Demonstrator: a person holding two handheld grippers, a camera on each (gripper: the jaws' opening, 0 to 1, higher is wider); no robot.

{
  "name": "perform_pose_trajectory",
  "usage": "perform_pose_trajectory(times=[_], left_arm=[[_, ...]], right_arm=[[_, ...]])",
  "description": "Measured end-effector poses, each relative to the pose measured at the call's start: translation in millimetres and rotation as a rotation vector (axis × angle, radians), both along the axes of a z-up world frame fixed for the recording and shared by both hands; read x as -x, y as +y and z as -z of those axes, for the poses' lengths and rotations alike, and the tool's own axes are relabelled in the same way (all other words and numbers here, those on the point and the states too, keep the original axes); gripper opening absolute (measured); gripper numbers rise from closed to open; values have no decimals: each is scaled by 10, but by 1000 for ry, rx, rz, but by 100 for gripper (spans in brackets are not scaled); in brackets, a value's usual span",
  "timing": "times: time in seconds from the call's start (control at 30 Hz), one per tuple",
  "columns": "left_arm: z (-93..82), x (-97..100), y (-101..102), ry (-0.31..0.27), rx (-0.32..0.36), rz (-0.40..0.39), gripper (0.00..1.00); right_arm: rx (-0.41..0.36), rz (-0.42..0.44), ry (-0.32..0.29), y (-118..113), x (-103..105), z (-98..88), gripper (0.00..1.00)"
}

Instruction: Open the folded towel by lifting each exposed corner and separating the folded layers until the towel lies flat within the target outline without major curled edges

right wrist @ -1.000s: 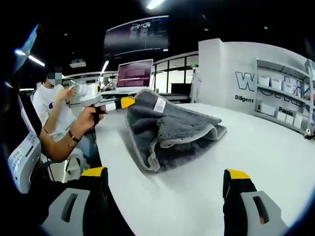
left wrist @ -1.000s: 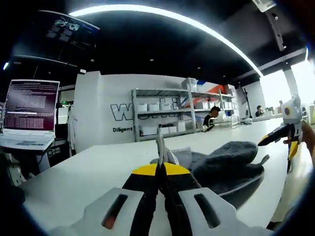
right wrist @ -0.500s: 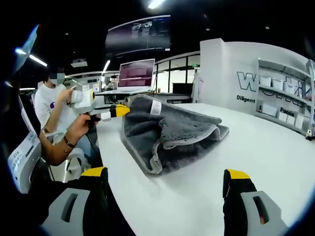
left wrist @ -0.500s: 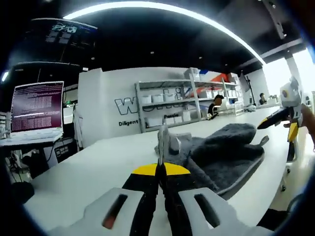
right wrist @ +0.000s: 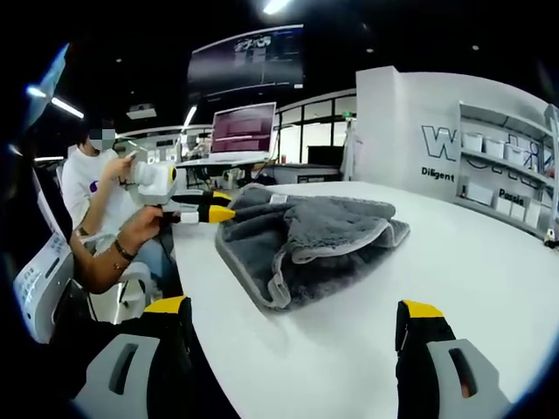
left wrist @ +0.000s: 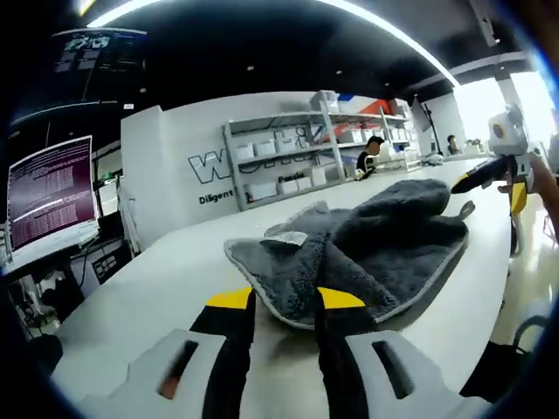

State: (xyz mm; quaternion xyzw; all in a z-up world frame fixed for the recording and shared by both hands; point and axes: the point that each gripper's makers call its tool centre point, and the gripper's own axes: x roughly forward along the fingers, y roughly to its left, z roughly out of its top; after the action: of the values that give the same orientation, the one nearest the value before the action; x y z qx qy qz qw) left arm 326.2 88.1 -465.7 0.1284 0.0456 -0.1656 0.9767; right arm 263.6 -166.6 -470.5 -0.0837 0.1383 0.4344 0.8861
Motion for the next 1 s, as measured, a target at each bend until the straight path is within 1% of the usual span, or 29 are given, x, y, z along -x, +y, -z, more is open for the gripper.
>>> perform_pose_trajectory(times=[0.1,0.2,0.33,0.37,0.5,0.63,0.73,0.9,1.0], left_arm=[[-6,-20,24,6,7,-6,35],[-35,-27,62,7,19,-13,46],[-64,-45,125,23,38,-32,76],[-77,-51,144,26,47,-33,79],[-104,-67,184,45,89,-26,83],[-75,-96,211,69,103,-29,97],[-66,-88,214,75,111,-24,99],[-70,-75,152,85,143,15,99],[-77,-77,128,90,149,29,99]], right_arm=[[0,2,4,-6,-7,12,99],[-5,3,4,-12,-8,4,99],[-6,4,3,-22,-11,-5,99],[-6,3,3,-22,-11,-6,99],[-7,3,5,-18,-5,-3,99],[-10,5,6,-18,-8,-6,99],[-11,14,4,-33,-25,-18,99],[-14,23,8,-33,-32,-13,99],[-16,25,7,-30,-34,-14,99]])
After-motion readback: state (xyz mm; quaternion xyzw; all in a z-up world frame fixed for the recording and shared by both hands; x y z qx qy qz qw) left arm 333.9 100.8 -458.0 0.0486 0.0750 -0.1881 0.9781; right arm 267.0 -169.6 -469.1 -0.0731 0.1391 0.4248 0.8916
